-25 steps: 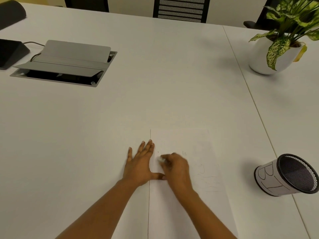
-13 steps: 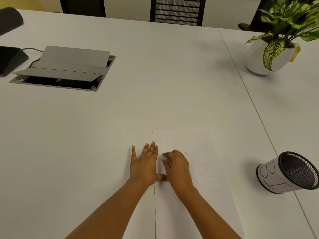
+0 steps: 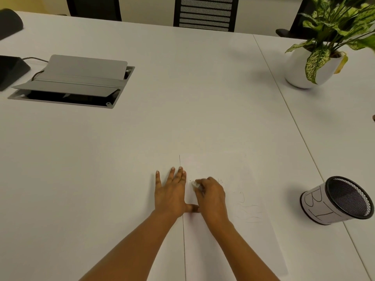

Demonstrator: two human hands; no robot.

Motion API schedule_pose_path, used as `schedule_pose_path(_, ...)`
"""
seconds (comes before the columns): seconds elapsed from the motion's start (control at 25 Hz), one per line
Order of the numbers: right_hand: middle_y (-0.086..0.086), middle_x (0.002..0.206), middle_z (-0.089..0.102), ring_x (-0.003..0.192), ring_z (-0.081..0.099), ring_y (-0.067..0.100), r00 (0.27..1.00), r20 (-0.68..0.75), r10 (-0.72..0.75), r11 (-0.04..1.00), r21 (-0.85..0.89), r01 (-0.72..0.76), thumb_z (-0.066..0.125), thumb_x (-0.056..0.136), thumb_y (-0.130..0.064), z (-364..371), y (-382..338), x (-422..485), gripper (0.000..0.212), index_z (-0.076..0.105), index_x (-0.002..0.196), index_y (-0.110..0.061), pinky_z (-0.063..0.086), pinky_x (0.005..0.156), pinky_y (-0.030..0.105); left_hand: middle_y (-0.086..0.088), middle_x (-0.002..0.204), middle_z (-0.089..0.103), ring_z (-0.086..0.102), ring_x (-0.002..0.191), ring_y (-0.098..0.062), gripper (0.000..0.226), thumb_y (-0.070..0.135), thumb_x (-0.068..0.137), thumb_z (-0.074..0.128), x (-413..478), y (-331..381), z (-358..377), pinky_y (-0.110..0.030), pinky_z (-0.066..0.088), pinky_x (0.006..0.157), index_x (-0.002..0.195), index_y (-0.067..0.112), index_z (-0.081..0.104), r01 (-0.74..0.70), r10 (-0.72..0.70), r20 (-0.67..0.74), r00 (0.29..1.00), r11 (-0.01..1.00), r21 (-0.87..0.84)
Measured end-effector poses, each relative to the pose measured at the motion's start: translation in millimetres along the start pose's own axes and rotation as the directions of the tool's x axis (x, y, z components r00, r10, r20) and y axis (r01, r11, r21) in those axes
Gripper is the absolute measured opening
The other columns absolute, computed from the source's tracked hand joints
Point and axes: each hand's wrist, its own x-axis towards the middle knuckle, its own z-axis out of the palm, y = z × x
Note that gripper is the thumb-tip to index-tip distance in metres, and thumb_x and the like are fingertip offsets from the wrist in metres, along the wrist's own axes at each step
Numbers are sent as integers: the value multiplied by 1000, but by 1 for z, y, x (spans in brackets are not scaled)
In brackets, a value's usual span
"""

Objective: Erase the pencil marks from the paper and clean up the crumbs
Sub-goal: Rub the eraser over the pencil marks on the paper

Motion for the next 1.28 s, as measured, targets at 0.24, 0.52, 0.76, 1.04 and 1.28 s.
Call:
schedule_pose_path(0.24,0,82,55,73,49,8,995,-60,78,997,23,-77,58,87,-17,-8,12,6,17,65,100,-7,34,63,6,-1,156,-10,-15,141,-16,119,84,63,43,0,0,-2,-53,-18,107,147,15,-6,-10,10,6,1000,1000,17)
schedule_pose_path(0.52,3,86,57,76,47,9,998,-37,55,998,12,-55,54,88,-11,4,-5,-5,16,65,98,-6,33,61,8,-1,156,-9,-14,142,-16,104,71,75,47,-1,0,-2,-53,-16,109,147,16,-4,-17,18,-16,1000,1000,6)
schedule_pose_path(0.76,10,103,64,91,57,17,998,-15,56,998,-39,-57,53,90,-13,-1,-1,20,22,61,108,-5,33,74,9,-1,156,-10,-14,142,-16,117,83,64,43,0,1,-2,-52,-18,107,147,16,-6,-6,6,6,1000,1000,26)
schedule_pose_path(1.04,10,100,63,91,55,17,999,48,-17,999,-33,19,52,90,-14,2,-1,-10,21,63,105,-5,34,73,10,0,156,-9,-14,142,-16,107,73,73,47,0,0,-2,-52,-17,107,147,16,-5,-9,9,-8,1000,1000,8)
schedule_pose_path(1.28,13,103,64,97,58,21,1000,4,17,999,-49,-17,51,90,-13,5,-10,31,21,63,105,-3,37,79,17,-1,156,-10,-14,142,-17,116,82,65,44,1,1,0,-53,-18,106,147,17,-6,8,-8,12,1000,999,47)
